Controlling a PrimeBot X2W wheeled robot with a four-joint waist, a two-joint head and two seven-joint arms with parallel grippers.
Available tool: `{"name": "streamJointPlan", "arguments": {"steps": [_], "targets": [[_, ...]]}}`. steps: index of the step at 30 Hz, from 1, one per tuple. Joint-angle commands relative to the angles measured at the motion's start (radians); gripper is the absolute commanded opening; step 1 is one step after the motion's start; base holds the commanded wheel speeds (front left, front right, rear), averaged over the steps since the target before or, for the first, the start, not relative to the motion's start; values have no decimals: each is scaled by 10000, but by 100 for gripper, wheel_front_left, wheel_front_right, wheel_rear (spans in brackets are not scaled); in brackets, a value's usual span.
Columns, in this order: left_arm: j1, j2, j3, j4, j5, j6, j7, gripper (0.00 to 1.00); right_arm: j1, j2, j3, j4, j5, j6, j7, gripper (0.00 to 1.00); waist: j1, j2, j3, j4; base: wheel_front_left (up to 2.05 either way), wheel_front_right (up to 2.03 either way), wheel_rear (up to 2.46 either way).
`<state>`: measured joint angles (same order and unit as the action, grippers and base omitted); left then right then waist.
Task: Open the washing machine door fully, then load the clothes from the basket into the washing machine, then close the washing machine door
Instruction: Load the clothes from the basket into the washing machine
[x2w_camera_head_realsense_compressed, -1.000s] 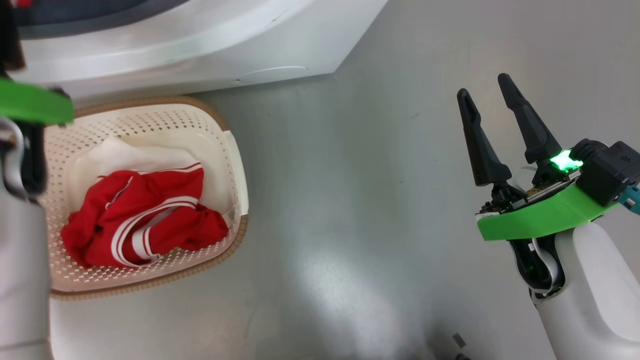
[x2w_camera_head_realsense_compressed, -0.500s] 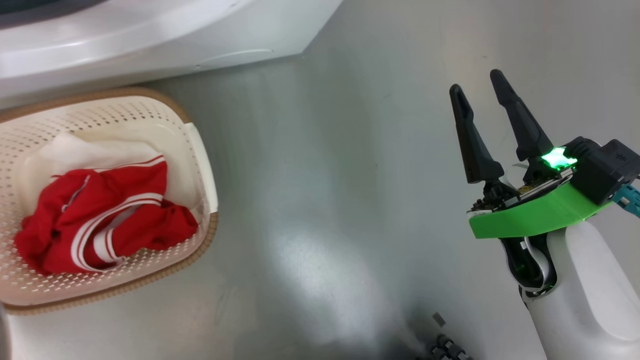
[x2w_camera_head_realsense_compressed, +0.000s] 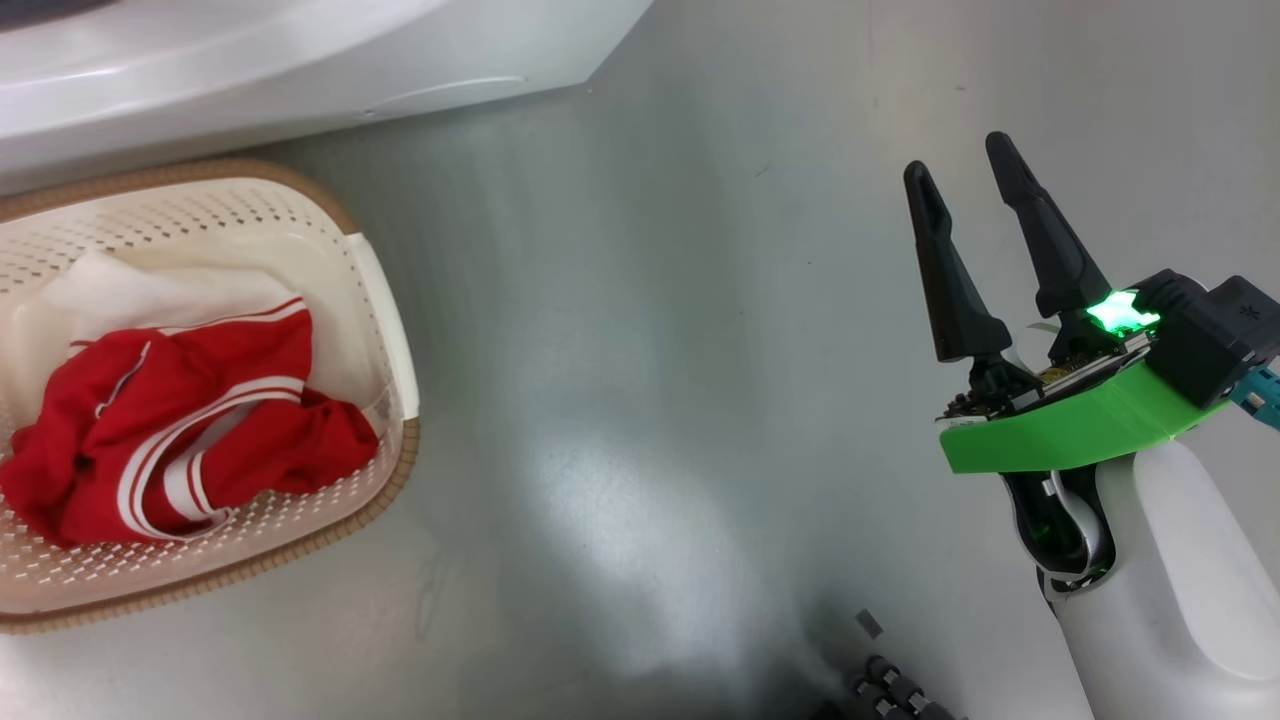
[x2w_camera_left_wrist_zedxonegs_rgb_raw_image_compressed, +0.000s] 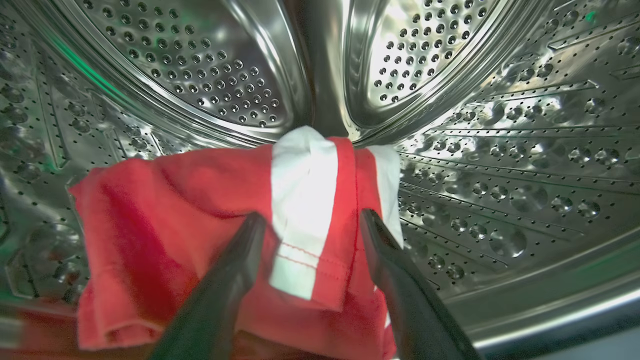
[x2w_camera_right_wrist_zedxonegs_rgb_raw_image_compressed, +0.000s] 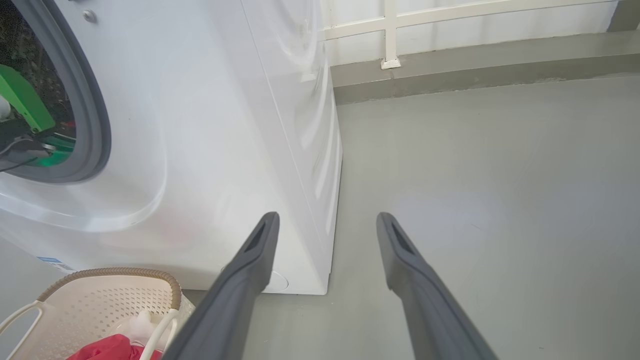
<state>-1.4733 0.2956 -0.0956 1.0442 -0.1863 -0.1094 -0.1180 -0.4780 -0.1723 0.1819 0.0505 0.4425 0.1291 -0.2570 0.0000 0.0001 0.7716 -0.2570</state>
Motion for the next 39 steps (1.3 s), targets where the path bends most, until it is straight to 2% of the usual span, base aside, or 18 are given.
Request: {"name": "streamJointPlan", "arguments": {"steps": [1, 10, 19, 39], "targets": [[-132, 335, -2, -88, -7, 17, -149, 100, 140, -35, 129, -221, -8, 16, -48, 100, 0, -1, -20, 65, 0, 0, 0], [73, 25, -335, 336, -112, -107, -1063, 100, 103, -105, 119, -184, -47, 16, -48, 100, 0, -1, -254, 409, 0, 0, 0], [784, -17, -575, 22, -342, -183, -1389, 100, 163, -176, 140, -109, -18, 16, -48, 100, 0, -1, -628, 611, 0, 0, 0], [4114, -107, -288, -2785, -1024, -143, -1436, 100, 463, -354, 207, 123, 66, 16, -48, 100, 0, -1, -2002, 1001, 0, 0, 0]]}}
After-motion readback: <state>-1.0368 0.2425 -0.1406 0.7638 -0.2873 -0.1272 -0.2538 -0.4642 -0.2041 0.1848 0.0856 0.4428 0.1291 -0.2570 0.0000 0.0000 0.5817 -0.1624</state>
